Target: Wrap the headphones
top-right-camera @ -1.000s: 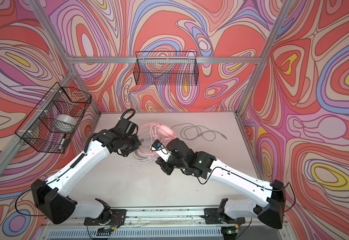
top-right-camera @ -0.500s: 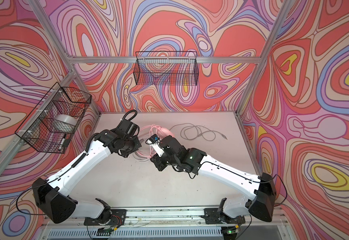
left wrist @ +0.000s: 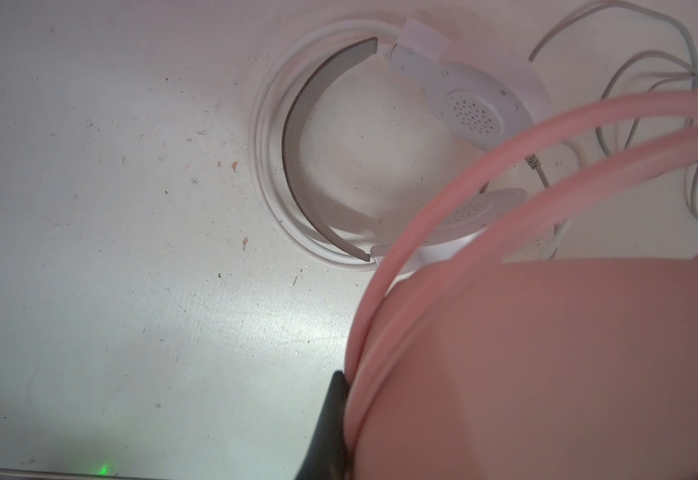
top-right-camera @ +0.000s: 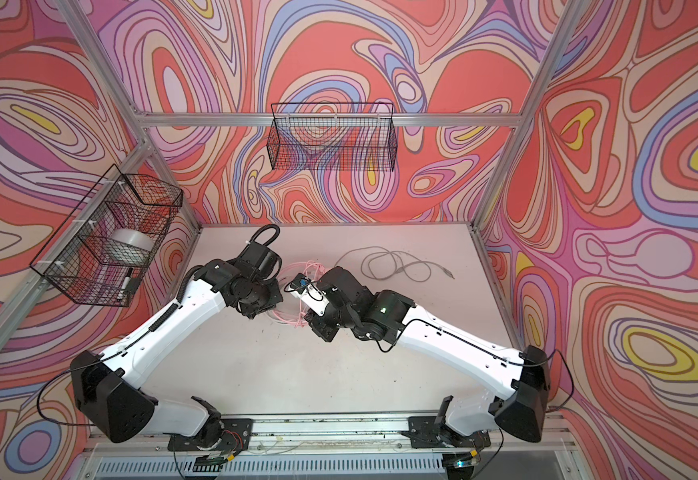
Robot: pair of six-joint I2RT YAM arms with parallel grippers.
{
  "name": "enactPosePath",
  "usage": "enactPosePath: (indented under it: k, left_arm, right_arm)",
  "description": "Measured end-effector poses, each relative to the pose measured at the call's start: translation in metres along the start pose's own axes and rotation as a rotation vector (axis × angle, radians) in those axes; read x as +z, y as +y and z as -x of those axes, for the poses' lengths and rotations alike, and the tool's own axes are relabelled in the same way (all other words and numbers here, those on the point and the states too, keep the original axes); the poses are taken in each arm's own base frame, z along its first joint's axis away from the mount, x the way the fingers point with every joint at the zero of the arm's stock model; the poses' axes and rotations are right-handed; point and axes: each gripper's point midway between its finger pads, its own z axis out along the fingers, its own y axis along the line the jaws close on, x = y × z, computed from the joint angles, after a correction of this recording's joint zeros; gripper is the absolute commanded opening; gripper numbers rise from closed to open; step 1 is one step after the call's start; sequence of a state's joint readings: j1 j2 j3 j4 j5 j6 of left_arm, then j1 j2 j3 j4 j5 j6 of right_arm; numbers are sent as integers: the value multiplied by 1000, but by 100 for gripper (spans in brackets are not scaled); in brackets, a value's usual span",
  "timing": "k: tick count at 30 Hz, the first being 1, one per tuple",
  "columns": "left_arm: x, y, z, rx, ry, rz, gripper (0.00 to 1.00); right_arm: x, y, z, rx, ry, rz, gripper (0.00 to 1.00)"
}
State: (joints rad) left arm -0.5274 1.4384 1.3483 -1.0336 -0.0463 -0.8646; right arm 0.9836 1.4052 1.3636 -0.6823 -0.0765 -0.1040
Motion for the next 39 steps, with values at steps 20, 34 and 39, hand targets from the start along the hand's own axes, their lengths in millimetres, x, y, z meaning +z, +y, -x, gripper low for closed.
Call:
enactPosePath:
  k: [20,34,39]
  left_arm:
    - [14,-8,-28,166,134,16,0]
    - [14,-11,-33,183,160,0,0]
    - [14,-13,-36,184,175,-12,0]
  right_arm:
    - [26,7,-12,-347,-3,43,9]
    - [30,4,-10,-386,-39,49,20]
    - [36,1,-10,-383,-36,41,24]
